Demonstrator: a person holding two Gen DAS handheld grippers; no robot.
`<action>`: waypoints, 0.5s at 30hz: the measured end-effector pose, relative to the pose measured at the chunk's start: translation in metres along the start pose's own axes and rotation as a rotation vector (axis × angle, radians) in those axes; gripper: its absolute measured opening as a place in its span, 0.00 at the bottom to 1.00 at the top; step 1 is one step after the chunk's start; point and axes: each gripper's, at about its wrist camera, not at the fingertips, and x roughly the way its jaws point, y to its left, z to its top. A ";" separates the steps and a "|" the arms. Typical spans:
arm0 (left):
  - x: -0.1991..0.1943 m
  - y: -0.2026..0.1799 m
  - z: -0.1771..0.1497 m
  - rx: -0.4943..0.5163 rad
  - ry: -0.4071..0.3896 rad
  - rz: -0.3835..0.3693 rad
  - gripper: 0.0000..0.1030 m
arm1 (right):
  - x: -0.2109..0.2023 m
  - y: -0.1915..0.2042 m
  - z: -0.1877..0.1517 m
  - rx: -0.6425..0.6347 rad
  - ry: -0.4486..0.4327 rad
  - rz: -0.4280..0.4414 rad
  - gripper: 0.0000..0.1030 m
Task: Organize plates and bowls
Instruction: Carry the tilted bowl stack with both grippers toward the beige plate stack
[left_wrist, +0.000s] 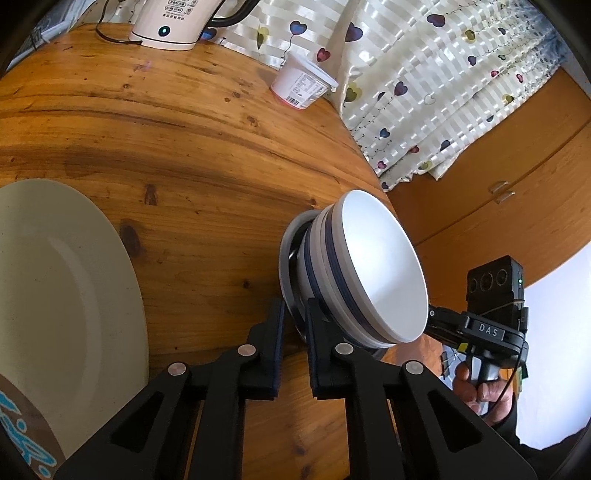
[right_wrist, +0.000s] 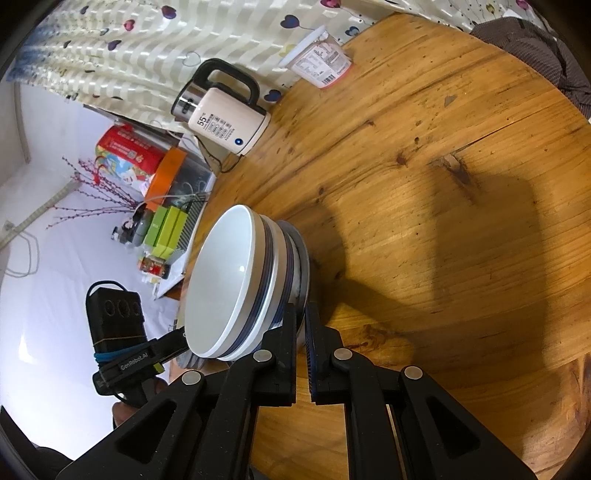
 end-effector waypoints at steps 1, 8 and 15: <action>0.000 0.000 0.000 0.001 -0.001 0.002 0.09 | 0.000 0.000 0.000 0.000 0.000 -0.002 0.06; -0.001 -0.002 -0.001 0.004 -0.010 0.003 0.09 | 0.000 0.000 0.000 -0.001 0.001 -0.005 0.06; -0.001 -0.002 0.000 0.007 -0.010 0.004 0.09 | 0.000 0.000 -0.001 0.001 0.001 -0.006 0.06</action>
